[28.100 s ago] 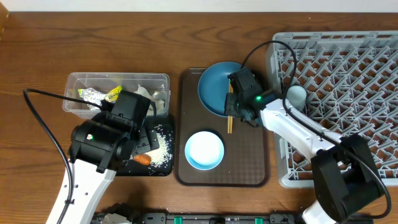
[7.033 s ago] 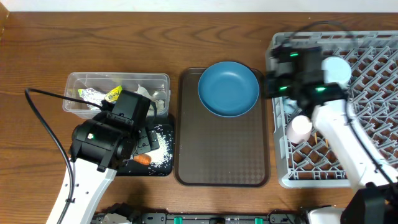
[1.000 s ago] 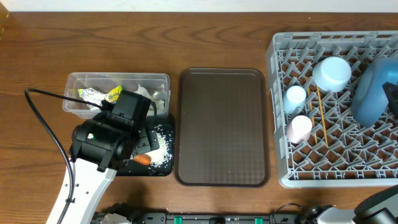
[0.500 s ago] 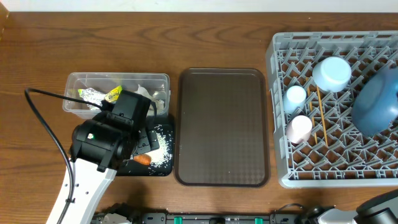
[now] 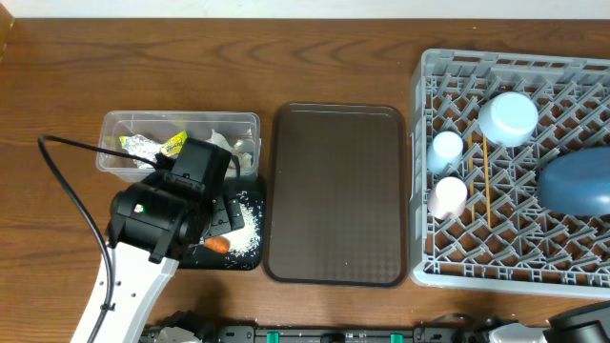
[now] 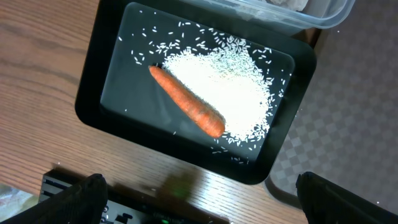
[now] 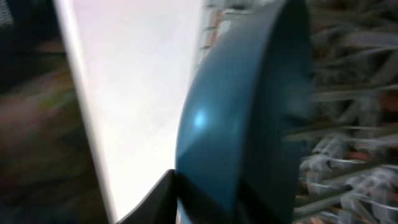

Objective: Sort waste into correct bins and load items into the dishwasher rack
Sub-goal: 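Lower the blue plate upright into the rack's right side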

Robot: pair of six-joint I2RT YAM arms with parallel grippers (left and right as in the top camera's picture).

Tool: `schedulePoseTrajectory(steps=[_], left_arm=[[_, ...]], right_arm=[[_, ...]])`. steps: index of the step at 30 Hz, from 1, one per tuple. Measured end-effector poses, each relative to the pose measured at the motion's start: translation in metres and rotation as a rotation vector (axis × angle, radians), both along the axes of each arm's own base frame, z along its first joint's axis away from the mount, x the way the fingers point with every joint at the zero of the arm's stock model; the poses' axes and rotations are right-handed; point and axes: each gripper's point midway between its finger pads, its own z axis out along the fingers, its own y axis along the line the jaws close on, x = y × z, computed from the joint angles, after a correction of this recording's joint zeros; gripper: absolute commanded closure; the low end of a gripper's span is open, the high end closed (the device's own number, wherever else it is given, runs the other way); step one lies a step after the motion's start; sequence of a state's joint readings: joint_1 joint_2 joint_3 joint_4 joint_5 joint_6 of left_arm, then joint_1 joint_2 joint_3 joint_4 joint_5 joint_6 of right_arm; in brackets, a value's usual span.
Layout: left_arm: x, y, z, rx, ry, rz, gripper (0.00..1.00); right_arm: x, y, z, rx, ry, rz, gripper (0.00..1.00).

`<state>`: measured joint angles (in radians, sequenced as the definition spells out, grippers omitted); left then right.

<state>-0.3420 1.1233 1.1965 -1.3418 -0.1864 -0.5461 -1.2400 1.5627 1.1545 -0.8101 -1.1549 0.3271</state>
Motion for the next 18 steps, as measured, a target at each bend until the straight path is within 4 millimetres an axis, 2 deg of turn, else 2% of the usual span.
schedulePoseTrajectory(steps=[2,4,7,15,18], left_arm=[[0.000,0.000,0.000,0.000,0.000,0.000,0.00],[0.000,0.000,0.000,0.000,0.000,0.000,0.00],[0.000,0.000,0.000,0.000,0.000,0.000,0.00],[0.000,0.000,0.000,0.000,0.000,0.000,0.00],[0.000,0.000,0.000,0.000,0.000,0.000,0.00]], right_arm=[[-0.005,-0.004,-0.016,-0.001,0.079,-0.030,0.59],[-0.009,-0.003,-0.031,0.016,0.137,-0.044,0.43],[-0.012,-0.003,-0.044,0.050,0.195,-0.065,0.25],[-0.015,-0.004,-0.049,0.092,0.230,-0.098,0.17],[-0.014,-0.001,-0.044,0.095,0.217,-0.096,0.14]])
